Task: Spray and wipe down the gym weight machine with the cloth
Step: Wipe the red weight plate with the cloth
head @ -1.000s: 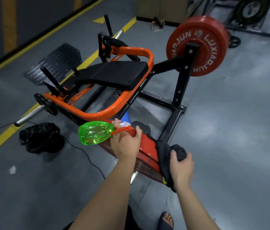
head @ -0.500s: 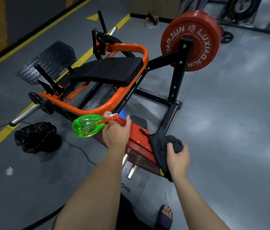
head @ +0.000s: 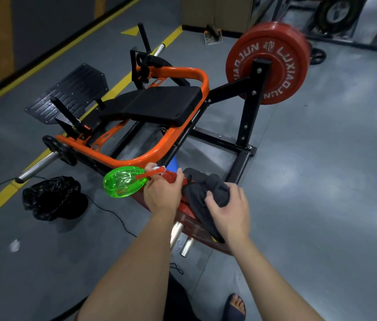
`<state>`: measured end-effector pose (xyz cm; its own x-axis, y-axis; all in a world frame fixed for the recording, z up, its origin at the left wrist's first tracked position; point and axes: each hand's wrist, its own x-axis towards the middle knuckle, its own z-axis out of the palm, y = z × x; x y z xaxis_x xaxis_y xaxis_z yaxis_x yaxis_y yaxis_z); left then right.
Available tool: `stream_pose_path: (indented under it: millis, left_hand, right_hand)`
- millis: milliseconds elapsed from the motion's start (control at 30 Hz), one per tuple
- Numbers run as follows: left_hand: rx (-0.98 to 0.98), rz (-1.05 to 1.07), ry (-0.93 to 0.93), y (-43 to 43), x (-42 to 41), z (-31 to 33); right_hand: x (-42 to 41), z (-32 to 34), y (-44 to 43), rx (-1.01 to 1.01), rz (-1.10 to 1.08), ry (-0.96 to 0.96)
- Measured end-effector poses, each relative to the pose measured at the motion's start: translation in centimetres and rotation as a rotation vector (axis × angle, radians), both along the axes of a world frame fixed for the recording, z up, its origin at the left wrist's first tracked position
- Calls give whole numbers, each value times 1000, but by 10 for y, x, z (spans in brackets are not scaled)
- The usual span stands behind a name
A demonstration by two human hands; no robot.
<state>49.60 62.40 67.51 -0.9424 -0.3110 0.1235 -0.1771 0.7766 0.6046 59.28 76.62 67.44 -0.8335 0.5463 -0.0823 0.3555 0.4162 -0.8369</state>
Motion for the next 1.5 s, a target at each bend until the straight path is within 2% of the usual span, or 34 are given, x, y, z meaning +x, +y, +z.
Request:
stream_pose_path:
  millis: [100,200,267,333,467,567,700,800,967,1067,1200,1400,1500]
  left_hand:
    - [1,12,-45,-3,-4,1]
    - [-16,21,-109,-9,-11,-3]
    - [-7,14,-126,-15,-16,-7]
    - [0,8,-150,-20,-22,-10]
    - [12,7,-193,-33,-37,-16]
    - [29,-14,-206,-44,-47,-15]
    - [-64,31,-60,-45,-41,-3]
    - [-129,-22,48,-30,-22,4]
    - [-21,-66,-78,17,2,8]
    - [-116,-101,15,25,8,-8]
    - [-134,-65,42,28,5,-12]
    - [-105,-34,13,19,-4,-2]
    - [-94,-20,-53,10,-12,3]
  right_hand:
    - [19,-25,13,-121,-221,-6]
    - [43,-51,37,-304,-441,-194]
    - [54,-64,47,-385,-506,-356]
    - [54,-66,45,-318,-481,-430]
    - [28,-26,24,-135,-346,-317]
    - [12,0,8,-39,-118,-167]
    - [18,-5,9,3,24,-18]
    - [37,-27,26,-45,-32,10]
    - [64,-71,52,-276,-365,-345]
    - [58,-74,45,-273,-415,-409]
    - [28,-39,23,-110,-462,-307]
    - [-15,6,-13,159,-220,-152]
    - [-9,1,-14,139,-191,-6]
